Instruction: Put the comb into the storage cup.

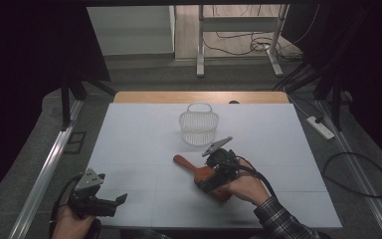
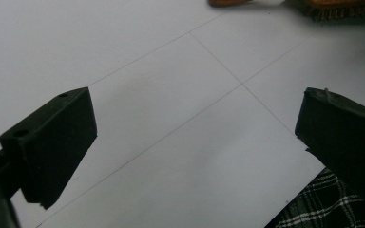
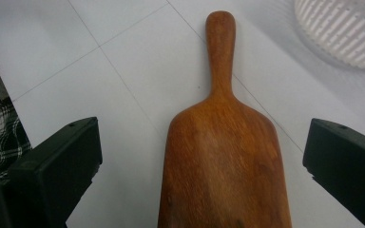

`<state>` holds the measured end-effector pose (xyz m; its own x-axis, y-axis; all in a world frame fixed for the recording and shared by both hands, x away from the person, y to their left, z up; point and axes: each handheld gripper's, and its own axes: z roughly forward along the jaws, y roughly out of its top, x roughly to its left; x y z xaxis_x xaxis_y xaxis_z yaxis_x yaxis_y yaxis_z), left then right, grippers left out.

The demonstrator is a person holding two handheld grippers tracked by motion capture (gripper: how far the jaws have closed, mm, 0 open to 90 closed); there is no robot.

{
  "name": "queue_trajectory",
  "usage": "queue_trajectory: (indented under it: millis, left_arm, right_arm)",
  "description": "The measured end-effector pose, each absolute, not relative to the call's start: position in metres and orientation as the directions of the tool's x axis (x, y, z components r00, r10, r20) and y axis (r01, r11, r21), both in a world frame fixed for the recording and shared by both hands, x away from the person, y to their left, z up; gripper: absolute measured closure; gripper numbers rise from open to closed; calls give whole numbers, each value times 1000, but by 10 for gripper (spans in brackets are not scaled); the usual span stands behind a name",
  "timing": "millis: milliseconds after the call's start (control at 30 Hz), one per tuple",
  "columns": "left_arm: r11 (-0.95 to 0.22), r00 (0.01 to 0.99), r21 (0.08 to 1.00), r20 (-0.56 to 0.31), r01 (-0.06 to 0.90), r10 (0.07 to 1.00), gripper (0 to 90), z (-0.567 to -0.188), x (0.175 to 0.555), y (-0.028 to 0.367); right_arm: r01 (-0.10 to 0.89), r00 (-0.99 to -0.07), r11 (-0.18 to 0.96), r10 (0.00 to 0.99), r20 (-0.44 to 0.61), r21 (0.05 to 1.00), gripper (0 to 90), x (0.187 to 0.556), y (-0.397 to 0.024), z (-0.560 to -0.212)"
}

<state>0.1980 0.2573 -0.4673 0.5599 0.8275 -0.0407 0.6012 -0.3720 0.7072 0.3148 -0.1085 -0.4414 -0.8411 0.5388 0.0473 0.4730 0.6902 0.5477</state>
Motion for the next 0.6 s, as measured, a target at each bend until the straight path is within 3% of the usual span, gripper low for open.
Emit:
queue_trajectory:
  millis: [433,600]
  left_arm:
    - [-378,567,710,-36,594,823,10,-467,197,257]
    - [-380,568,710,-34,593,823,10,-467,197,257]
  right_arm:
    - [455,-853,731,522,13,509,8,318,-91,-447]
    - [458,-846,723,532,5,518,180,319,-92,-447]
